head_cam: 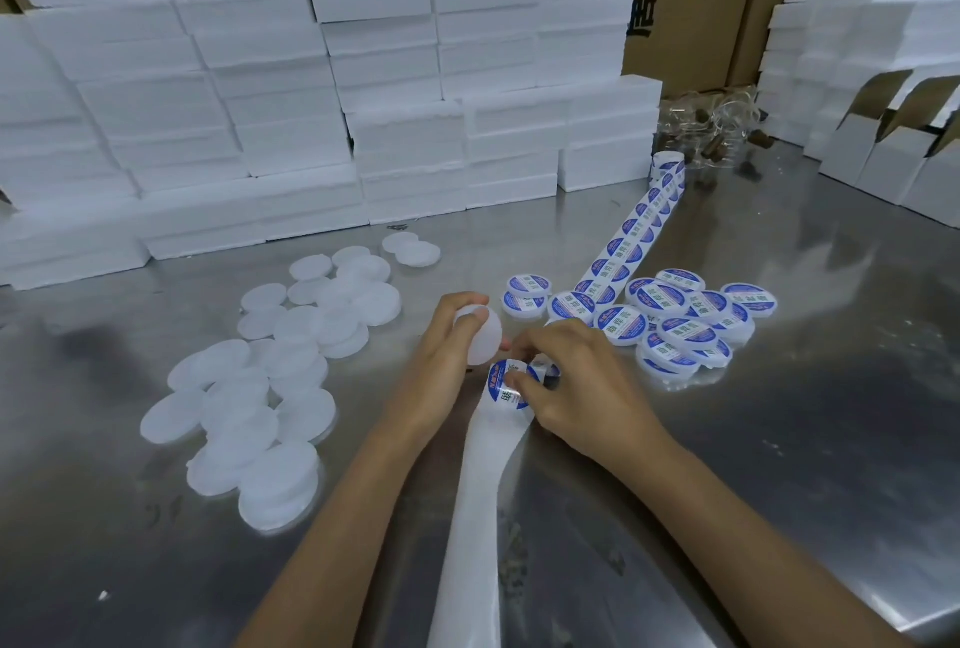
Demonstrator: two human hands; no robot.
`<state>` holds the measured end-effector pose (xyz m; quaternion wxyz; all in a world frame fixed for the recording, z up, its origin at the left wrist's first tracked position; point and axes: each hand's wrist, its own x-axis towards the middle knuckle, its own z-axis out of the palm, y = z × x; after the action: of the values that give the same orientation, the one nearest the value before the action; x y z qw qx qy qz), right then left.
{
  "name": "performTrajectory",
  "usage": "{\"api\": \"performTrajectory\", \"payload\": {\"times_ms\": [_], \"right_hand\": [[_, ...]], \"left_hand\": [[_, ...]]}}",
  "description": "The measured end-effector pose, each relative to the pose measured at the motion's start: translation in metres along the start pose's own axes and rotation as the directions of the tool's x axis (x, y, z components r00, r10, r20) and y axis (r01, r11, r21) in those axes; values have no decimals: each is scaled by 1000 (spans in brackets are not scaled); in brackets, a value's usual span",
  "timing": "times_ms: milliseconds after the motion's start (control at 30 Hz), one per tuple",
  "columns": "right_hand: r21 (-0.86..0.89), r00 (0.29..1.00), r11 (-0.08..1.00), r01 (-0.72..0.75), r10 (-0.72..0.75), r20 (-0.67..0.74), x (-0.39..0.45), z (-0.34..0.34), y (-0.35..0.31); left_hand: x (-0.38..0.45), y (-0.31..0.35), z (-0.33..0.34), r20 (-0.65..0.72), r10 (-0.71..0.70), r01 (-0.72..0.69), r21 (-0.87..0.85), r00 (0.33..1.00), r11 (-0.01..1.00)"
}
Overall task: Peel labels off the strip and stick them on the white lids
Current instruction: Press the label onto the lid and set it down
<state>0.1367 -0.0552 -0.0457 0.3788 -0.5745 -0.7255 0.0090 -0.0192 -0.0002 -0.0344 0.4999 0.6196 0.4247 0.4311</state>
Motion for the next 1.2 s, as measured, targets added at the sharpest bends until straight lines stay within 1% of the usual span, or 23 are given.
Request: {"api": "performTrajectory", "payload": {"times_ms": [100,133,200,267,333,433,500,567,667,767,933,1067,1133,1200], "right_hand": [[37,999,999,35,-35,-8,0,-1,-7],[84,1000,996,17,-17,-1,0,-2,-10],[283,996,956,-82,85,0,1,-5,-14],[534,974,828,-169,224,-40,4,-10,-18],[708,934,680,-190,347,-83,8,-15,-19],[821,901,525,-225,433,-31,14,-17,-23],[842,895,474,-256,445,21,17,-14,-28],[838,896,474,-272,442,41,19,-10,-32],[807,908,523,-274,416,39,20,-7,-33],[789,911,549,-274,412,29,20,-7,-31],[759,912,590,-275,410,12,19,-6,-29],[757,911,600,-257,411,-17,18,-7,-27],[717,916,651,-248,399,-45,17,-6,-25],[597,921,768,-231,370,-120,16,-3,-22]], "left_hand": [[-1,0,1,3,14,-14,34,1000,999],[-1,0,1,4,5,-5,42,1000,999],[0,-2,-1,9,-12,12,51,1000,999],[3,-1,2,-8,-41,41,38,999,998],[7,5,4,-47,-115,110,-99,992,989],[4,10,3,-44,-138,124,-232,989,965],[0,12,0,-59,-136,111,-306,989,945],[-3,19,1,-51,-150,121,-368,987,922],[-5,27,6,-2,-171,155,-411,985,898],[-8,30,12,76,-164,181,-418,983,890],[-11,36,18,86,-163,184,-403,983,897],[-15,42,23,98,-148,175,-397,984,901],[-15,43,25,103,-140,170,-394,985,903],[-15,42,25,104,-131,162,-405,986,900]]}}
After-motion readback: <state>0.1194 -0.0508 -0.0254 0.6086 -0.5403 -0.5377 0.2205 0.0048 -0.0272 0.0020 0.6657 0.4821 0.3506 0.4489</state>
